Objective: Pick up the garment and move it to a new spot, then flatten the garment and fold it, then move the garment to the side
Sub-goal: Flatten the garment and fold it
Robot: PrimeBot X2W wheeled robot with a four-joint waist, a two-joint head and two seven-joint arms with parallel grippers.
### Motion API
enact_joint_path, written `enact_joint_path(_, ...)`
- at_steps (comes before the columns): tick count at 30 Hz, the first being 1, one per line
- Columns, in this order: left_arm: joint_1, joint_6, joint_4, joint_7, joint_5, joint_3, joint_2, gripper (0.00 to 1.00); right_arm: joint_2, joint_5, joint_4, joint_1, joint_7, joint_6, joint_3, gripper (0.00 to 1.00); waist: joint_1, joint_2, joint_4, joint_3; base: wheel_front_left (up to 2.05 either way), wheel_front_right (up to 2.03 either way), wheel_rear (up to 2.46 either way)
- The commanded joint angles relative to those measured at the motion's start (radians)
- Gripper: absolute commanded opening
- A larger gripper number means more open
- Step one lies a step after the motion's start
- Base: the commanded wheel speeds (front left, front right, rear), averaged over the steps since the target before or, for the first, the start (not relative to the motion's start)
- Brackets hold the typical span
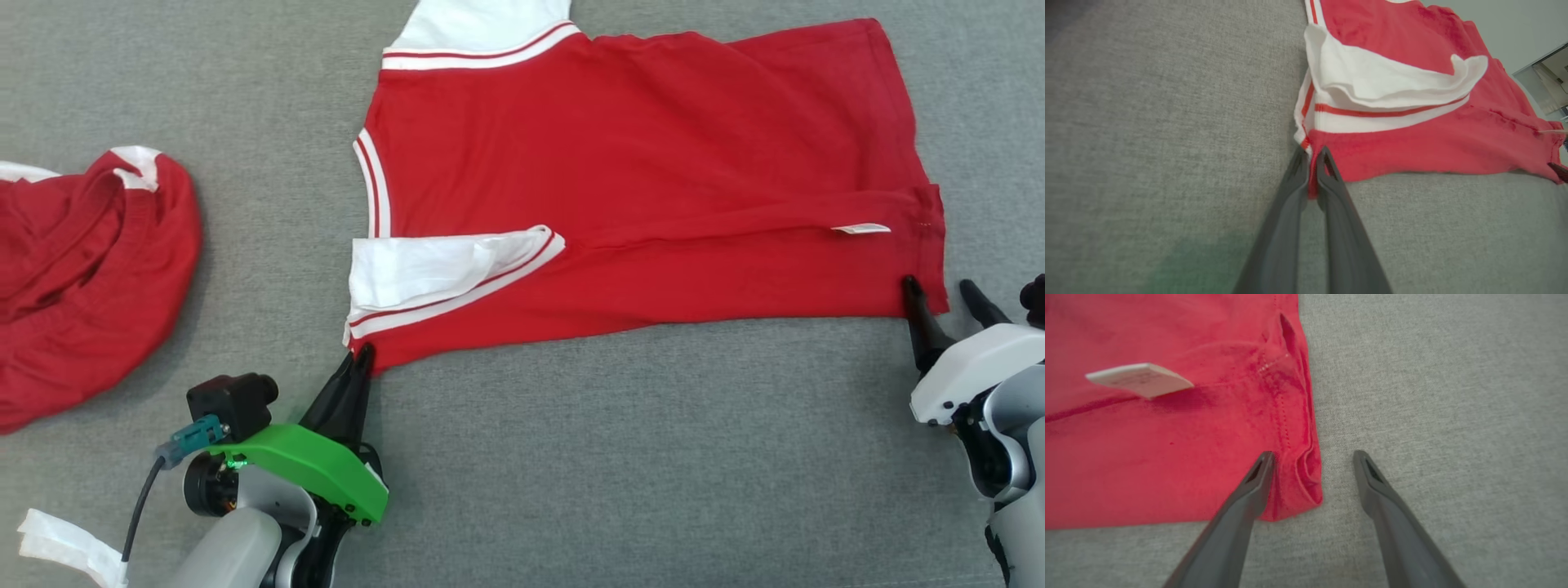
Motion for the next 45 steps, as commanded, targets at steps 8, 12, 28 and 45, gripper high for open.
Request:
enact_joint_path(8, -0.003, -0.034, -0.023, -0.033, 0.059, -0.032, 0.034, 0.00, -0.057, 0.059, 0.007, 0.040, -0.021, -0.002, 0.021, 0.00, 0.0000, 0.0000, 0.037, -0.023, 0.00, 0.00, 0.00)
enact_joint_path(12, 0.028, -0.042, -0.031, -0.039, 0.099, -0.065, 0.058, 0.00, -0.090, 0.081, -0.040, 0.109, -0.039, -0.002, 0.012, 0.00, 0.0000, 0.0000, 0.039, -0.045, 0.00, 0.00, 0.00)
enact_joint_path(28, 0.226, 0.016, -0.193, 0.046, 0.023, -0.082, 0.134, 0.00, -0.084, 0.069, -0.287, 0.409, 0.000, -0.002, -0.074, 0.00, 0.0000, 0.0000, 0.022, -0.071, 0.00, 0.00, 0.00)
enact_joint_path(45, 0.174, 0.015, -0.287, 0.089, 0.011, -0.090, 0.135, 1.00, -0.032, -0.096, -0.460, 0.453, 0.034, -0.001, -0.170, 1.00, 0.0000, 0.0000, 0.032, -0.079, 0.00, 0.00, 0.00)
